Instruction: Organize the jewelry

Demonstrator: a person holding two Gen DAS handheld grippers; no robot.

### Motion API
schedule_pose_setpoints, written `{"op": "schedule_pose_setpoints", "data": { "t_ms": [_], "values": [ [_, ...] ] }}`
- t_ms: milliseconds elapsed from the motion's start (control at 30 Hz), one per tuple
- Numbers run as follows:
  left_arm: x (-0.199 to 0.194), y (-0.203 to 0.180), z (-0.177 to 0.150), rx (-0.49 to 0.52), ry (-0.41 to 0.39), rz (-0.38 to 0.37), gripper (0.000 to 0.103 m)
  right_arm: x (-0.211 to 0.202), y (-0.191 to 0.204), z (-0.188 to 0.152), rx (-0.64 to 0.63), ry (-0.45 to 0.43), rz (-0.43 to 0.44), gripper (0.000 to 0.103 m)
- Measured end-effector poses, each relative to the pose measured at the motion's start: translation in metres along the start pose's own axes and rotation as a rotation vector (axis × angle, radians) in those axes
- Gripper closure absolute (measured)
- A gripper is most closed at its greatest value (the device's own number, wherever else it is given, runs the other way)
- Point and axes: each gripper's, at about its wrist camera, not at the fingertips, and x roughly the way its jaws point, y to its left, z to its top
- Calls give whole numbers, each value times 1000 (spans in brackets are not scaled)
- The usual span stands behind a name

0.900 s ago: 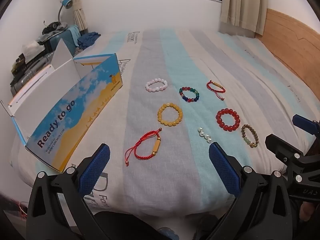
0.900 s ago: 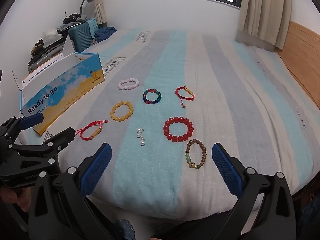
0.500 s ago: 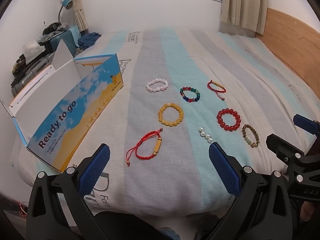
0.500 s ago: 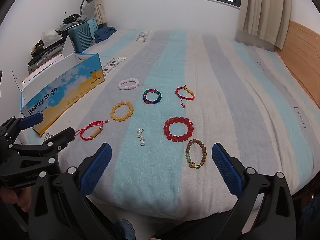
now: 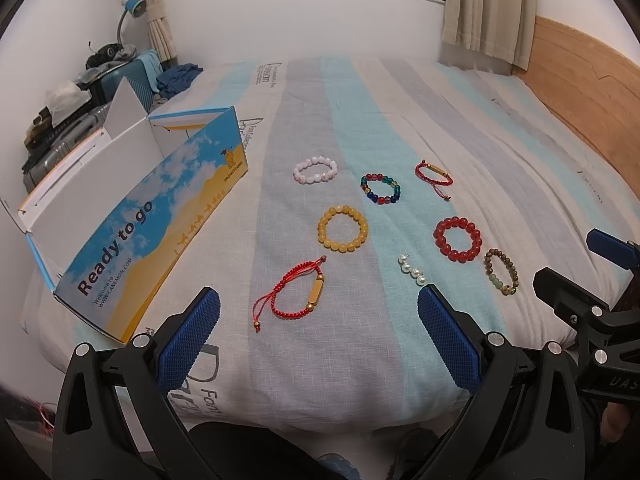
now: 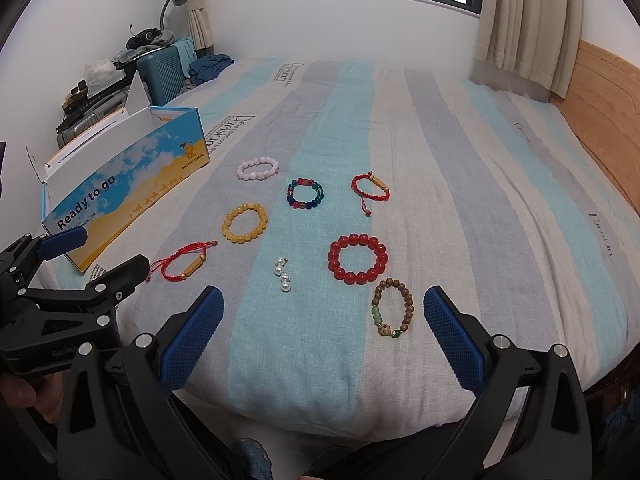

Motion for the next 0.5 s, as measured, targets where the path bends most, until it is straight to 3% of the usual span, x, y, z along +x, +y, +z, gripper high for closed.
{"op": "schedule_pose_setpoints", "data": {
  "t_ms": [500],
  "values": [
    [1,1,-2,-3,-3,-1,6,-2,-3,2,9,-3,-4,7]
  ]
}}
